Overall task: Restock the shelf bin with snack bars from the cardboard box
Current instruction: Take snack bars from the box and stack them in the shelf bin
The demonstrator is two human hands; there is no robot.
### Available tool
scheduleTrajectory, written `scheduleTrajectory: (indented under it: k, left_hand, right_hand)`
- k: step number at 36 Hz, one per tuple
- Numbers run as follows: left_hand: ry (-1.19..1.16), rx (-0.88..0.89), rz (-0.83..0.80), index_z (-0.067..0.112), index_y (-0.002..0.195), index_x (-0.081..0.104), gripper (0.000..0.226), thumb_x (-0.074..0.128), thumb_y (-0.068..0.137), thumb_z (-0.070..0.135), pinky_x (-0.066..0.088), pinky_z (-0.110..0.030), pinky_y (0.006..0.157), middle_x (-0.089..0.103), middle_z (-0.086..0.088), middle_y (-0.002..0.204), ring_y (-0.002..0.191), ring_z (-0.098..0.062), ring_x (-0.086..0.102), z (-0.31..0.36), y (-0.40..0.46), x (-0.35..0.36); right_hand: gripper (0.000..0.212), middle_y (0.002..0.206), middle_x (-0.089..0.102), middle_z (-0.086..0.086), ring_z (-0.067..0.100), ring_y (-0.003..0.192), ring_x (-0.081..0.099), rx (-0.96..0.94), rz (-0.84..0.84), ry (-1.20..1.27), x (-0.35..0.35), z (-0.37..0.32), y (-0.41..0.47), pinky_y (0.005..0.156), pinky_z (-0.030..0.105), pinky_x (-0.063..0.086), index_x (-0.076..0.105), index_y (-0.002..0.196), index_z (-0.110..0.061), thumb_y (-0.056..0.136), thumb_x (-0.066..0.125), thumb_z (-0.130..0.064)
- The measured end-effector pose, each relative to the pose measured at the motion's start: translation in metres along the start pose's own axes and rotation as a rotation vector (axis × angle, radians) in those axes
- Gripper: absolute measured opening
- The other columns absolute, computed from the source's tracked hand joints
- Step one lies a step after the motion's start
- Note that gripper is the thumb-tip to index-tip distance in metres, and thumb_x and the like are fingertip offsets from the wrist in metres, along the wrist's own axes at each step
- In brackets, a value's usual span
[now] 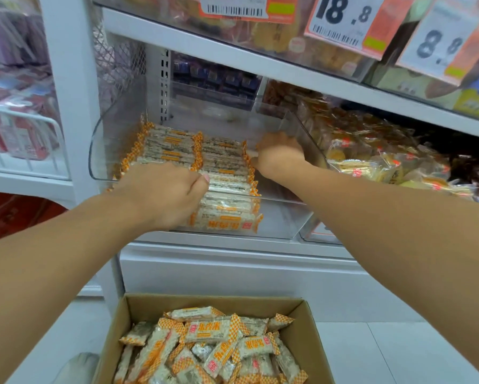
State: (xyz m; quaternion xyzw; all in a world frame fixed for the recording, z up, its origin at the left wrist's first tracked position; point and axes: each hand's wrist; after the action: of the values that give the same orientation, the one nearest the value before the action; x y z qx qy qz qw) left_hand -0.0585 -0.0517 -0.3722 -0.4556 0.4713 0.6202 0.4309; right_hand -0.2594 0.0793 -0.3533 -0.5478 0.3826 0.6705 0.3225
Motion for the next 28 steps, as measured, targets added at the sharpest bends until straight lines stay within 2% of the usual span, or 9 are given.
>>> scheduleTrajectory:
  k: [2, 6, 10, 14, 16, 19, 21, 24, 28]
  left_hand:
    - [0.013, 0.011, 0.011, 0.022, 0.070, 0.047, 0.056, 0.014, 0.105, 0.050, 0.048, -0.038, 0.076, 0.056, 0.003, 0.074, 0.073, -0.020, 0.054, 0.000, 0.000, 0.001]
    - [0.025, 0.012, 0.011, 0.023, 0.069, 0.045, 0.055, 0.013, 0.105, 0.050, 0.048, -0.038, 0.078, 0.056, 0.003, 0.074, 0.075, -0.023, 0.055, 0.000, 0.000, 0.001]
    - [0.023, 0.010, 0.010, 0.023, 0.069, 0.045, 0.054, 0.013, 0.105, 0.050, 0.049, -0.040, 0.081, 0.056, 0.003, 0.076, 0.077, -0.024, 0.055, 0.001, -0.001, 0.000]
    - [0.036, 0.005, 0.007, 0.023, 0.070, 0.045, 0.054, 0.014, 0.105, 0.050, 0.050, -0.040, 0.082, 0.057, 0.002, 0.078, 0.079, -0.025, 0.056, 0.003, -0.001, 0.000]
    - [0.040, 0.002, 0.010, 0.023, 0.072, 0.047, 0.055, 0.013, 0.104, 0.051, 0.050, -0.040, 0.080, 0.059, 0.001, 0.080, 0.080, -0.025, 0.058, 0.003, -0.001, 0.000]
    - [0.034, 0.002, 0.008, 0.022, 0.073, 0.049, 0.056, 0.012, 0.104, 0.051, 0.050, -0.040, 0.080, 0.060, 0.001, 0.080, 0.079, -0.024, 0.058, 0.002, -0.001, 0.000]
    - [0.026, 0.006, 0.011, 0.023, 0.074, 0.050, 0.056, 0.012, 0.105, 0.050, 0.049, -0.039, 0.079, 0.060, 0.001, 0.080, 0.079, -0.023, 0.058, 0.001, -0.002, 0.000]
    - [0.035, 0.015, 0.023, 0.023, 0.075, 0.051, 0.056, 0.012, 0.105, 0.050, 0.044, -0.037, 0.074, 0.060, 0.001, 0.080, 0.078, -0.023, 0.058, 0.002, -0.002, 0.001]
    - [0.054, 0.005, 0.032, 0.027, 0.092, 0.063, 0.059, 0.011, 0.104, 0.051, 0.045, -0.038, 0.077, 0.067, -0.001, 0.093, 0.088, -0.025, 0.062, 0.002, -0.002, 0.003]
  right_hand:
    - [0.039, 0.124, 0.061, 0.012, 0.036, 0.110, 0.061, -0.034, -0.042, -0.025, 0.005, -0.001, 0.003, 0.074, 0.035, 0.045, 0.060, 0.124, -0.012, 0.096, 0.058, -0.039]
    - [0.032, 0.127, 0.061, 0.012, 0.035, 0.106, 0.060, -0.076, -0.114, -0.063, 0.012, -0.001, 0.003, 0.078, 0.037, 0.048, 0.057, 0.127, -0.017, 0.100, 0.047, -0.030]
    - [0.046, 0.144, 0.052, 0.014, 0.037, 0.128, 0.049, -0.158, -0.179, -0.214, 0.009, 0.009, -0.006, 0.104, 0.044, 0.040, 0.044, 0.147, -0.024, 0.108, 0.026, -0.039]
    - [0.048, 0.148, 0.044, 0.020, 0.034, 0.123, 0.050, -0.173, -0.411, -0.181, -0.007, 0.007, -0.006, 0.100, 0.038, 0.043, 0.030, 0.155, -0.007, 0.111, 0.024, -0.025]
    - [0.050, 0.151, 0.039, 0.021, 0.035, 0.129, 0.046, -0.166, -0.514, -0.140, -0.016, 0.003, -0.002, 0.105, 0.039, 0.038, 0.025, 0.156, -0.002, 0.111, 0.027, -0.024]
    - [0.061, 0.163, 0.025, 0.017, 0.034, 0.146, 0.029, -0.203, -0.530, -0.210, -0.026, 0.006, 0.002, 0.115, 0.038, 0.027, 0.018, 0.157, -0.001, 0.109, 0.038, -0.032]
    - [0.065, 0.159, 0.033, 0.017, 0.034, 0.143, 0.035, -0.241, -0.510, -0.311, -0.024, 0.009, 0.002, 0.112, 0.036, 0.031, 0.019, 0.157, 0.000, 0.108, 0.039, -0.037]
    - [0.050, 0.143, 0.052, 0.019, 0.034, 0.126, 0.051, -0.286, -0.460, -0.360, -0.009, 0.013, 0.002, 0.104, 0.037, 0.042, 0.044, 0.144, 0.001, 0.106, 0.047, -0.031]
    - [0.057, 0.145, 0.048, 0.024, 0.036, 0.125, 0.053, -0.270, -0.350, -0.290, 0.014, 0.017, 0.009, 0.105, 0.040, 0.045, 0.030, 0.150, 0.002, 0.099, 0.051, -0.011]
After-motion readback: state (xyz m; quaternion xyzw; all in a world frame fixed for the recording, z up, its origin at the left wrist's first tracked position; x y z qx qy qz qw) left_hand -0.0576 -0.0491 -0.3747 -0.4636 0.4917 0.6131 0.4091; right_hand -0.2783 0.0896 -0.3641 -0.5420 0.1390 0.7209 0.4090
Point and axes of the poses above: each hand's wrist, its own y-axis towards the middle knuckle, its own x-axis out of the palm, z = x × y
